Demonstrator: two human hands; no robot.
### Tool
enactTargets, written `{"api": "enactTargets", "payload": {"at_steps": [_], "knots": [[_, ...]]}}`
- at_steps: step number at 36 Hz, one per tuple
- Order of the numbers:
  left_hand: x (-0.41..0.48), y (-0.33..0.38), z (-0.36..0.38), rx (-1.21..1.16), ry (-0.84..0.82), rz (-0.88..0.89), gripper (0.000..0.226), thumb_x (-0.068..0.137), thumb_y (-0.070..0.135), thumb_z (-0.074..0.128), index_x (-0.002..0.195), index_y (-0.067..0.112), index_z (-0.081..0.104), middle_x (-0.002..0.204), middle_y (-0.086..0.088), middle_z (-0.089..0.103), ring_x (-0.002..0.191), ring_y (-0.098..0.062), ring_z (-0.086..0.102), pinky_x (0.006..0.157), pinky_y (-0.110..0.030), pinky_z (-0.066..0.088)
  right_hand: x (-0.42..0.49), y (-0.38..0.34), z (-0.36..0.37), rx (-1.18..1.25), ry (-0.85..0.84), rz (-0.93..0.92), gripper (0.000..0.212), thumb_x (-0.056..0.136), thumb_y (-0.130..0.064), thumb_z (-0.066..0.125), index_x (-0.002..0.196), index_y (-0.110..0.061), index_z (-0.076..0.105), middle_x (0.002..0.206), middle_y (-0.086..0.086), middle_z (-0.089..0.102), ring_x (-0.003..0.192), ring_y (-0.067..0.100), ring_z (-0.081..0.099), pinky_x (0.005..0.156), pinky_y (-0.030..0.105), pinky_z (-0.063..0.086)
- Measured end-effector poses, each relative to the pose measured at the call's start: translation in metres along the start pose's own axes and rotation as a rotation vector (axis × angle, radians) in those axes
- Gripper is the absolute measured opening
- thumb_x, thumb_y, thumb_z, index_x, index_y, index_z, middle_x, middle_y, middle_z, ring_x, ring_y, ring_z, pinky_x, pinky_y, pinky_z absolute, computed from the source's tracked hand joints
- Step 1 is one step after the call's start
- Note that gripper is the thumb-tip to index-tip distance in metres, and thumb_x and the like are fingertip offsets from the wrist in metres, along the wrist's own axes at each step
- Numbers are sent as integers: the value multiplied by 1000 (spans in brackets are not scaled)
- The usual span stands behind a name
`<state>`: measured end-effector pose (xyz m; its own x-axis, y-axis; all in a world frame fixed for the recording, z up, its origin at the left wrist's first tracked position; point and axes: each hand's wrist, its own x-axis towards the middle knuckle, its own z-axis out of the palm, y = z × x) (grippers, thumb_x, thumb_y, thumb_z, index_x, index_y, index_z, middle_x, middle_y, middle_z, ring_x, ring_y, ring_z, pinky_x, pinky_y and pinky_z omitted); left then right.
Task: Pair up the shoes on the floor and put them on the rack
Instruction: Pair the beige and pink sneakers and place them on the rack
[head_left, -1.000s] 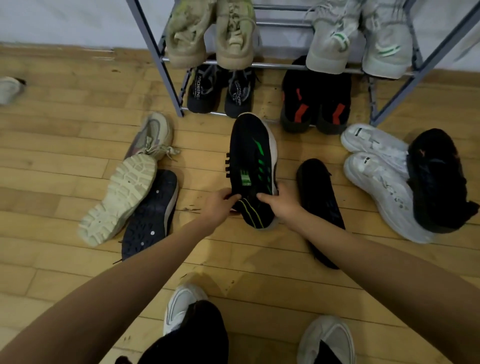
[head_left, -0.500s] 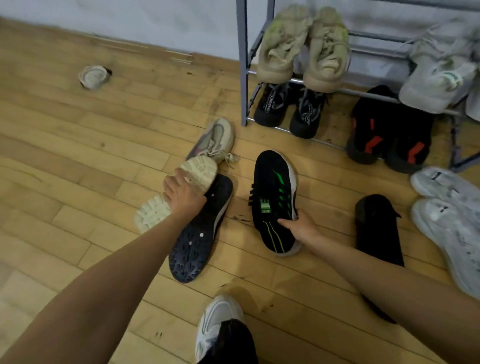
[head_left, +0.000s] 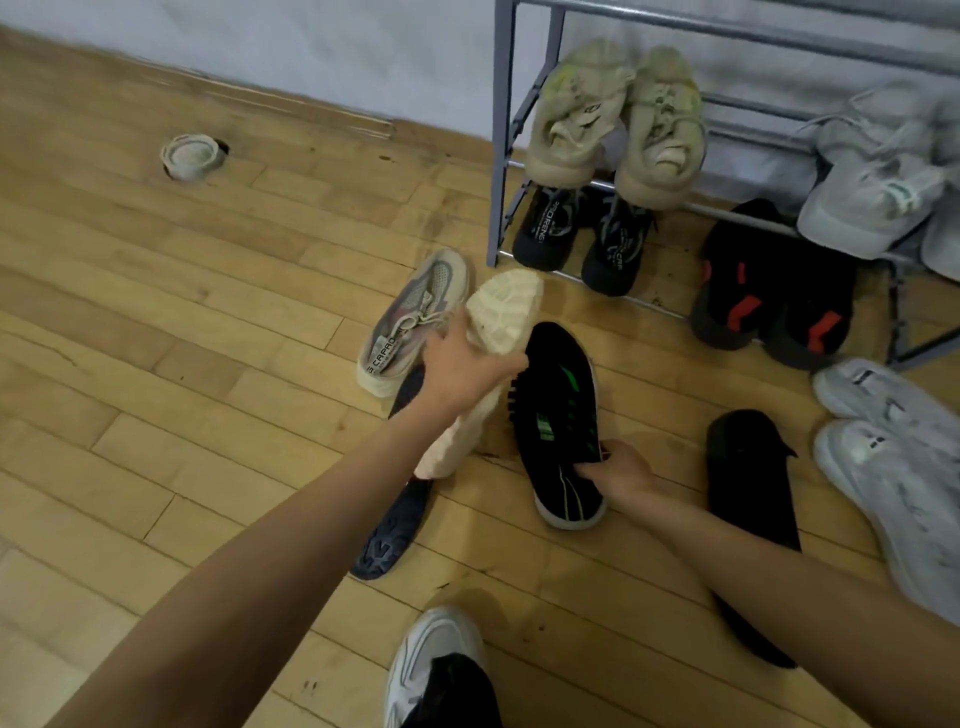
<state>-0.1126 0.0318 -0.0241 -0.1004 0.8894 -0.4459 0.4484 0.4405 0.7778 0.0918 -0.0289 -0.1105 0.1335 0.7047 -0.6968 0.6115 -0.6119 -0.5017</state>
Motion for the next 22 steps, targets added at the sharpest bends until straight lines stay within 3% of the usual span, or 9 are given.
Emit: {"api": "enactTargets", "payload": {"at_steps": [4, 7, 9, 11, 13, 15, 17, 19, 22], "knots": [[5, 18, 20, -387, -219, -137, 93, 58, 48, 71, 141, 17, 41, 140, -14, 49, 125, -36, 50, 101, -54, 45, -5, -3, -10, 62, 62, -51, 28, 94, -22, 52, 115, -6, 62, 114, 12, 66, 87, 18, 60, 70, 28, 50], [5, 22, 39, -501, -325, -192, 44, 74, 40, 64, 112, 18, 60, 109, -9, 62, 100, -29, 59, 72, -37, 52, -15, -12, -22, 254, 125, -116, 38, 100, -35, 37, 115, -12, 63, 112, 5, 66, 86, 8, 59, 71, 26, 49], [5, 21, 51, -580, -365, -192, 23, 83, 32, 58, 101, 19, 60, 101, -7, 62, 98, -27, 58, 76, -36, 52, -24, -18, -32, 364, 82, -169, 40, 99, -47, 33, 118, -27, 62, 111, -11, 62, 91, 1, 56, 71, 20, 44], [7, 19, 62, -660, -396, -173, 28, 85, 25, 53, 109, 13, 59, 105, -11, 61, 103, -31, 57, 90, -44, 50, -31, -22, -40, 396, -51, -270, 33, 95, -57, 35, 105, -46, 64, 99, -32, 61, 87, -15, 57, 68, 6, 42], [8, 21, 70, -742, -432, -141, 38, 83, 21, 49, 116, 6, 57, 102, -13, 60, 99, -31, 58, 90, -43, 48, -31, -18, -43, 371, -138, -309, 36, 86, -62, 51, 114, -41, 60, 103, -32, 61, 94, -11, 58, 73, 6, 44], [9, 24, 76, -823, -462, -131, 39, 82, 18, 45, 116, 5, 58, 99, -14, 62, 93, -29, 60, 86, -41, 50, -26, -13, -46, 342, -158, -231, 93, 65, -61, 74, 141, -28, 33, 124, -19, 50, 111, 5, 50, 87, 21, 44], [10, 27, 81, -896, -490, -138, 37, 84, 16, 40, 114, 6, 60, 100, -14, 66, 92, -28, 63, 84, -39, 53, -21, -10, -48, 330, -141, -223, 120, 51, -56, 85, 146, -28, 17, 134, -12, 45, 121, 12, 47, 94, 28, 43], [12, 27, 86, -943, -519, -131, 36, 86, 15, 39, 113, 8, 62, 103, -13, 69, 95, -28, 65, 84, -39, 54, -16, -8, -52, 340, -89, -235, 122, 48, -51, 87, 144, -30, 15, 124, -18, 46, 115, 8, 49, 89, 25, 44], [15, 27, 91, -990, -546, -120, 38, 90, 15, 38, 121, 7, 58, 117, -15, 66, 103, -28, 65, 93, -41, 50, -11, -9, -56, 303, 41, -299, 104, 58, -43, 82, 140, -35, 19, 102, -30, 44, 87, -9, 48, 65, 12, 39]]}}
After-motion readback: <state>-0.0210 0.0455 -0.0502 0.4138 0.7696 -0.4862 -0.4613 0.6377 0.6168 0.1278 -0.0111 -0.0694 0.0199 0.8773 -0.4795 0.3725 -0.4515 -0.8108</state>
